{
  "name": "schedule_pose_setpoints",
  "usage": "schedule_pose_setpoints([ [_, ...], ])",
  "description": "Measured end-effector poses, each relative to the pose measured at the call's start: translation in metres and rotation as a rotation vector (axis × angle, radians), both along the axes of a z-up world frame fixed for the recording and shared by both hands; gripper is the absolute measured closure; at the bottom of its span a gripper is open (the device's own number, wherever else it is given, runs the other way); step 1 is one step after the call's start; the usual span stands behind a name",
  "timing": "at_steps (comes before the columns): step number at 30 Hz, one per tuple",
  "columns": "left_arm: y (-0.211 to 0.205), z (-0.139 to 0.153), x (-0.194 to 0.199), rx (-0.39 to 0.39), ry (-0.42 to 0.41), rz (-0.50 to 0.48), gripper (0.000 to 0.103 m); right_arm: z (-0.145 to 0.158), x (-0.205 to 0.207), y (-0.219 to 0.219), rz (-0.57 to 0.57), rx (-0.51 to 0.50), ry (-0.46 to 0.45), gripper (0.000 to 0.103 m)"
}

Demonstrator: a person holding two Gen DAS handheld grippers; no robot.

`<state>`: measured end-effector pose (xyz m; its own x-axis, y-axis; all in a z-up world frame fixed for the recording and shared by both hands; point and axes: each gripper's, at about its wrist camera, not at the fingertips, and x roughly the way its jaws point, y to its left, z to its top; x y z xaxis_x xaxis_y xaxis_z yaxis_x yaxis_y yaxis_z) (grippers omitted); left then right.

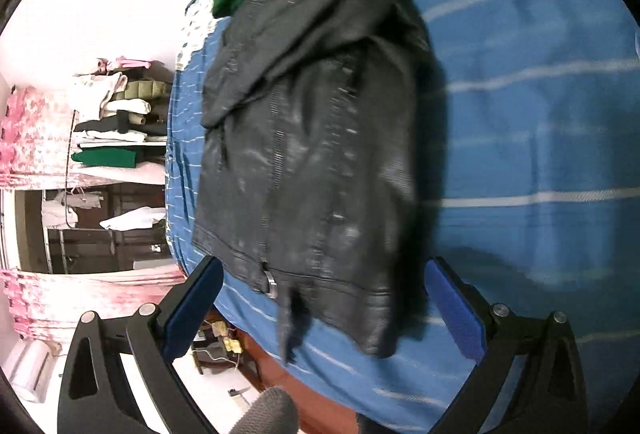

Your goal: Fold large clothes

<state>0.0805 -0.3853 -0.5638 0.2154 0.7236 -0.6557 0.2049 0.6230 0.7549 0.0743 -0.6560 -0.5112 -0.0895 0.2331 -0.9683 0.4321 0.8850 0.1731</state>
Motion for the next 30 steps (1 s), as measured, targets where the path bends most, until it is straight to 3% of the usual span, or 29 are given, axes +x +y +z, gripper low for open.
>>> schedule_pose_setpoints([
  [3,0.005,-0.022,0.007,0.053,0.004,0.030,0.000,-0.005,0.000,0.000,-0.007,-0.004,0.006,0.030],
  [5,0.016,-0.025,0.017,0.078,-0.046,0.065,0.000,-0.008,0.004,0.002,-0.005,0.018,-0.003,0.030],
  [8,0.035,-0.022,0.037,0.081,-0.116,0.104,0.000,-0.018,0.024,0.015,0.020,0.128,-0.073,0.030],
  [9,0.045,-0.017,0.042,0.064,-0.137,0.123,0.007,-0.024,0.032,0.024,0.030,0.187,-0.103,0.030],
  [11,0.062,-0.003,0.048,-0.047,-0.174,0.167,0.047,-0.040,0.054,0.045,0.041,0.341,-0.164,0.028],
  [12,0.074,0.008,0.050,-0.130,-0.194,0.188,0.082,-0.048,0.067,0.054,0.038,0.428,-0.196,0.023],
  [13,0.076,0.014,0.050,-0.166,-0.204,0.188,0.092,-0.055,0.079,0.062,0.034,0.495,-0.218,0.021],
  [16,0.090,0.034,0.051,-0.215,-0.239,0.171,0.094,-0.081,0.121,0.098,0.001,0.681,-0.262,0.021],
  [19,0.095,0.045,0.051,-0.248,-0.239,0.158,0.095,-0.109,0.150,0.125,-0.097,0.815,-0.230,0.021],
  [21,0.097,0.049,0.051,-0.269,-0.236,0.158,0.095,-0.121,0.160,0.138,-0.163,0.825,-0.199,0.023],
  [22,0.100,0.051,0.052,-0.288,-0.230,0.156,0.095,-0.121,0.166,0.145,-0.185,0.825,-0.206,0.043],
  [23,0.103,0.053,0.054,-0.311,-0.226,0.159,0.095,-0.117,0.170,0.149,-0.190,0.799,-0.208,0.059],
  [25,0.109,0.062,0.056,-0.356,-0.218,0.164,0.095,-0.095,0.175,0.155,-0.204,0.738,-0.222,0.077],
  [30,0.143,0.088,0.059,-0.509,-0.196,0.213,0.095,-0.010,0.193,0.193,-0.102,0.590,-0.253,0.079],
])
